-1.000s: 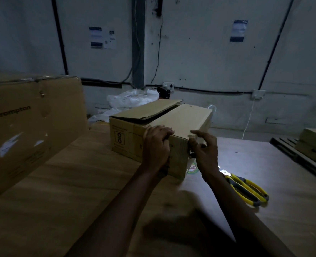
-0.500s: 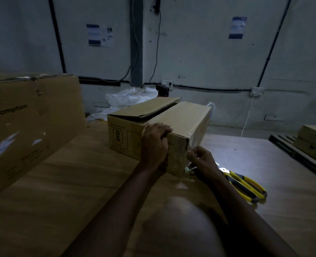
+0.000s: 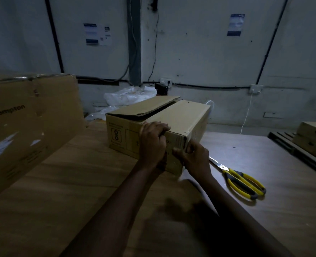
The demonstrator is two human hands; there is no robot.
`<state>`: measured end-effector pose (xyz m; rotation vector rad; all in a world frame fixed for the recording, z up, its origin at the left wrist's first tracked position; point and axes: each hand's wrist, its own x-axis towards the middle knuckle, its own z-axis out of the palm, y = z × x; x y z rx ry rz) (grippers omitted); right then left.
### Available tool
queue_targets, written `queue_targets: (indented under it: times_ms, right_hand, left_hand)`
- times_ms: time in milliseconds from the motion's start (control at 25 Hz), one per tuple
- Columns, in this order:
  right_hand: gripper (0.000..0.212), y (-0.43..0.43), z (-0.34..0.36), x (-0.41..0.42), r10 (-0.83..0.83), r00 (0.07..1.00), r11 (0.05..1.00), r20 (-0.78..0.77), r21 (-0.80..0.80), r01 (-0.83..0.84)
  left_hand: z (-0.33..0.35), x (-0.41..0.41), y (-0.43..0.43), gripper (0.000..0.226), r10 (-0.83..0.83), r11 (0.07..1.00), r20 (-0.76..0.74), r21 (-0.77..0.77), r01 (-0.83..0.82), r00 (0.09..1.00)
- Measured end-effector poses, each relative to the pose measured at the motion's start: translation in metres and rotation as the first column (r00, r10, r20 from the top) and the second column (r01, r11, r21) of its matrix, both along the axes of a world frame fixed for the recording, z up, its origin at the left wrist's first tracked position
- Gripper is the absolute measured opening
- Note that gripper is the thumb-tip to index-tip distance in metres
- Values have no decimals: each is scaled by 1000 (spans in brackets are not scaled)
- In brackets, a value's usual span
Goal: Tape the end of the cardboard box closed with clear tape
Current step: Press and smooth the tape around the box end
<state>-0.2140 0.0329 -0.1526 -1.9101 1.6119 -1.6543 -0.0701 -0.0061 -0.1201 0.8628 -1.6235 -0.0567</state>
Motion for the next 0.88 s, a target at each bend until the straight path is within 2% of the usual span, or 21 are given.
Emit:
queue_targets:
  times_ms: [120,360,560,720,880]
  right_hand:
    - [20,0,4,0,19,1000,1000,6,7,-19]
    - [33,2,15,1,55,998,996,-26,-63,-57]
    - [34,-5,7,4,74,979,997,188,1,-76]
    - [32,-7,0,-3,132,966,989,221,31,-142]
    - [23,3,4,-16,267,902,922,340,183,-342]
  left_hand:
    - [-1,0,-1,35,3,1000,7,7,-3,1000]
    - [-1,0,-5,35,3,1000,11,12,-3,1000]
    - [-1,-2,-2,34,19,1000,12,17,-19,1000]
    - [-1,-1,0,33,20,1000,4,-2,-20,1000]
    - [-1,0,-1,33,22,1000,12,-3,-22,1000]
